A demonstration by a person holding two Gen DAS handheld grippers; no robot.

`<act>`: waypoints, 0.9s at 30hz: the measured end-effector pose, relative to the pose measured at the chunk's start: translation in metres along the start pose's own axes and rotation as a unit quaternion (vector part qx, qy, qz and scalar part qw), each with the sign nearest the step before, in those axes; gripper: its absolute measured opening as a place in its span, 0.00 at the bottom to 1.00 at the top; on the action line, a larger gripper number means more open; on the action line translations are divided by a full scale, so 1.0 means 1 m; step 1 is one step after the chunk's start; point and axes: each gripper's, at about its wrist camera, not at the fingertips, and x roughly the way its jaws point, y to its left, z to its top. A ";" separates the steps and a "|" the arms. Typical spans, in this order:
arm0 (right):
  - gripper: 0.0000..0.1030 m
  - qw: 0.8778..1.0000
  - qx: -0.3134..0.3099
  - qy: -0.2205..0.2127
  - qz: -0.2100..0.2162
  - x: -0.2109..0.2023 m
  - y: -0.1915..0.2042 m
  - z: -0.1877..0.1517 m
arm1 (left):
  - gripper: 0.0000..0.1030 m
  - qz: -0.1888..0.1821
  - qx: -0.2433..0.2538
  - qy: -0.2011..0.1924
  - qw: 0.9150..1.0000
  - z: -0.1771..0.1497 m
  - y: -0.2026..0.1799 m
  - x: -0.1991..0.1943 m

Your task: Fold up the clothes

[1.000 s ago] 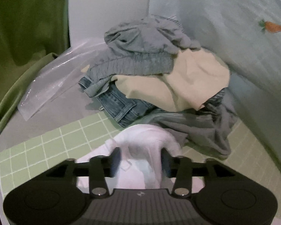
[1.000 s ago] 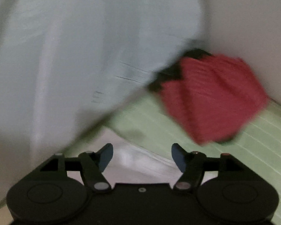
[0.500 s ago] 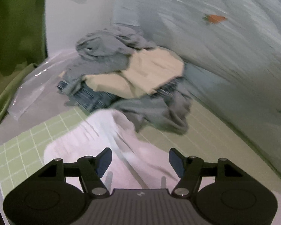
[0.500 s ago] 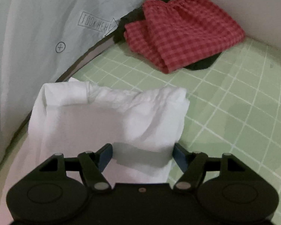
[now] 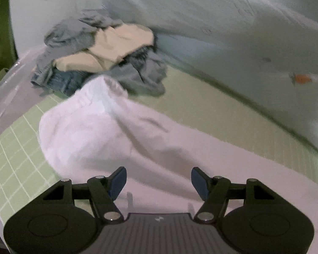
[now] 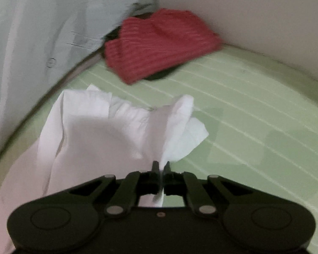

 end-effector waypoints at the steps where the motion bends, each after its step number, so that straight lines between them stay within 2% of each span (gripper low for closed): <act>1: 0.03 1.000 -0.002 0.005 -0.005 -0.005 -0.009 -0.003 | 0.66 -0.001 0.008 0.008 1.000 -0.006 -0.004 0.001; 3: 0.05 1.000 -0.014 0.014 -0.010 -0.013 -0.022 -0.009 | 0.66 -0.002 0.026 0.027 0.999 -0.018 -0.012 0.006; 5: 0.13 0.998 -0.056 0.008 -0.021 -0.021 -0.022 -0.012 | 0.66 -0.004 0.046 0.047 0.998 -0.028 -0.022 0.012; 6: 0.27 0.995 -0.090 -0.002 -0.035 -0.026 -0.017 -0.012 | 0.66 -0.005 0.058 0.055 0.997 -0.032 -0.027 0.015; 7: 0.48 0.991 -0.126 -0.014 -0.052 -0.031 -0.011 -0.013 | 0.66 -0.007 0.074 0.062 0.995 -0.035 -0.035 0.018; 10: 0.72 0.970 -0.220 -0.071 -0.075 -0.046 0.013 -0.014 | 0.69 -0.017 0.124 0.074 0.989 -0.048 -0.060 0.026; 12: 0.75 0.961 -0.254 -0.092 -0.054 -0.050 0.031 -0.015 | 0.72 -0.024 0.156 0.081 0.984 -0.055 -0.078 0.034; 14: 0.77 0.957 -0.274 -0.089 -0.013 -0.045 0.049 -0.018 | 0.73 -0.027 0.191 0.088 0.977 -0.062 -0.097 0.043; 17: 0.77 0.944 -0.323 -0.052 0.047 -0.020 0.083 -0.032 | 0.76 -0.023 0.229 0.093 0.969 -0.070 -0.119 0.056; 18: 0.76 0.937 -0.341 -0.042 0.056 -0.012 0.095 -0.037 | 0.79 -0.021 0.238 0.093 0.967 -0.072 -0.126 0.060; 21: 0.76 0.916 -0.392 -0.022 0.077 0.010 0.126 -0.050 | 0.85 -0.025 0.235 0.086 0.968 -0.069 -0.131 0.067; 24: 0.77 0.898 -0.430 -0.017 0.092 0.029 0.151 -0.054 | 0.85 -0.033 0.223 0.088 0.970 -0.060 -0.132 0.075; 27: 0.79 0.896 -0.430 -0.013 0.109 0.047 0.166 -0.038 | 0.86 -0.032 0.206 0.080 0.975 -0.045 -0.135 0.088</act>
